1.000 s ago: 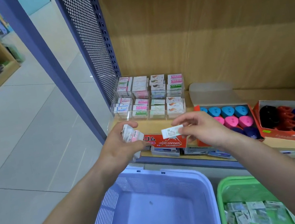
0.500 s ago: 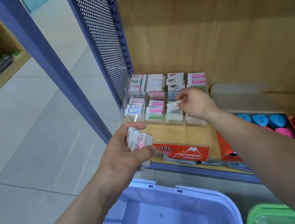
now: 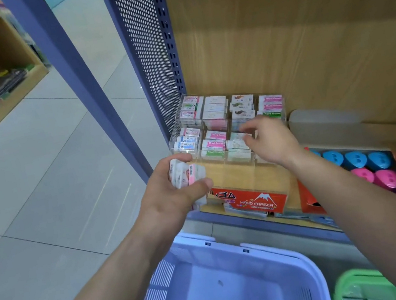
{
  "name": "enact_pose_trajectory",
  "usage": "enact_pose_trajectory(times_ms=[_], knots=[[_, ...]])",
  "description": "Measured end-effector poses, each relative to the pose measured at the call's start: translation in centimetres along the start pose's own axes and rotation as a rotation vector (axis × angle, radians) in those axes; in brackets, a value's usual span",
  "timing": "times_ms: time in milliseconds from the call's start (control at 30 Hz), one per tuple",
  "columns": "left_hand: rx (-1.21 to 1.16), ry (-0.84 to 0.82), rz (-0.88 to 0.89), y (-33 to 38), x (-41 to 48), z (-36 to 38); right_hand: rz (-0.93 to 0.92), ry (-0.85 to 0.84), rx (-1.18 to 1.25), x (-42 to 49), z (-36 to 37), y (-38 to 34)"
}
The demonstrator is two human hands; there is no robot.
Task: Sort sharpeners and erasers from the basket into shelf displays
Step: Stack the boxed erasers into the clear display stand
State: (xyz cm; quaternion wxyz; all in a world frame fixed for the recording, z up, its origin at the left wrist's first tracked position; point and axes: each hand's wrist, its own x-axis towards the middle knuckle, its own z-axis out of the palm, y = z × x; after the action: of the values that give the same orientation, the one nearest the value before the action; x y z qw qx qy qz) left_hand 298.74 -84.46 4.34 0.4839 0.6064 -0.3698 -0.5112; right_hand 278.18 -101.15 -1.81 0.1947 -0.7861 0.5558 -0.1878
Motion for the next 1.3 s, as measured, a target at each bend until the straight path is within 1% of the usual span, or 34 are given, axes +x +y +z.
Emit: enact_pose_trajectory(times_ms=[33, 67, 133, 167, 200, 267, 467, 600, 667, 800, 933, 1033, 1200, 1300], knots=[[-0.002, -0.007, -0.001, 0.3, -0.1, 0.0, -0.025, 0.025, 0.114, -1.4, -0.9, -1.3], [0.002, -0.021, -0.001, 0.5, -0.2, 0.1, -0.041, -0.003, 0.271, -2.9, -1.9, -2.8], [0.009, -0.063, 0.001, 0.9, -0.6, 0.3, -0.035, -0.179, 0.615, -5.8, -3.7, -5.5], [0.005, -0.081, 0.004, 1.1, -1.0, 0.5, -0.031, -0.271, 0.725, -7.2, -4.6, -6.7], [-0.006, -0.090, 0.008, 1.2, -1.1, 0.7, -0.040, -0.341, 0.784, -8.0, -5.1, -7.4], [-0.032, -0.112, 0.025, 1.6, -1.9, 1.1, -0.046, -0.391, 0.824, -9.3, -5.8, -8.2], [-0.037, -0.156, 0.073, 2.4, -3.9, 1.6, 0.052, -0.394, 0.954, -11.4, -7.4, -8.6], [-0.061, -0.147, 0.040, 2.9, -4.4, 1.4, 0.176, -0.323, 1.154, -12.2, -8.2, -8.6], [-0.033, -0.133, 0.028, 2.9, -4.4, 1.3, 0.226, -0.297, 1.209, -12.5, -8.4, -8.5], [0.017, -0.134, 0.023, 2.6, -4.4, 1.7, 0.226, -0.285, 1.208, -12.8, -8.4, -8.1], [0.044, -0.122, 0.003, 2.4, -4.2, 1.8, 0.191, -0.335, 1.211, -12.8, -7.9, -7.5], [0.049, -0.087, -0.018, 2.3, -3.9, 1.6, 0.228, -0.335, 1.207, -12.8, -7.1, -7.1], [0.087, -0.032, -0.067, 1.7, -3.3, 1.0, 0.304, -0.237, 0.889, -12.3, -4.6, -4.6], [0.150, -0.028, -0.085, 1.2, -2.9, 0.4, 0.382, -0.133, 0.771, -10.7, -3.1, -2.0]])
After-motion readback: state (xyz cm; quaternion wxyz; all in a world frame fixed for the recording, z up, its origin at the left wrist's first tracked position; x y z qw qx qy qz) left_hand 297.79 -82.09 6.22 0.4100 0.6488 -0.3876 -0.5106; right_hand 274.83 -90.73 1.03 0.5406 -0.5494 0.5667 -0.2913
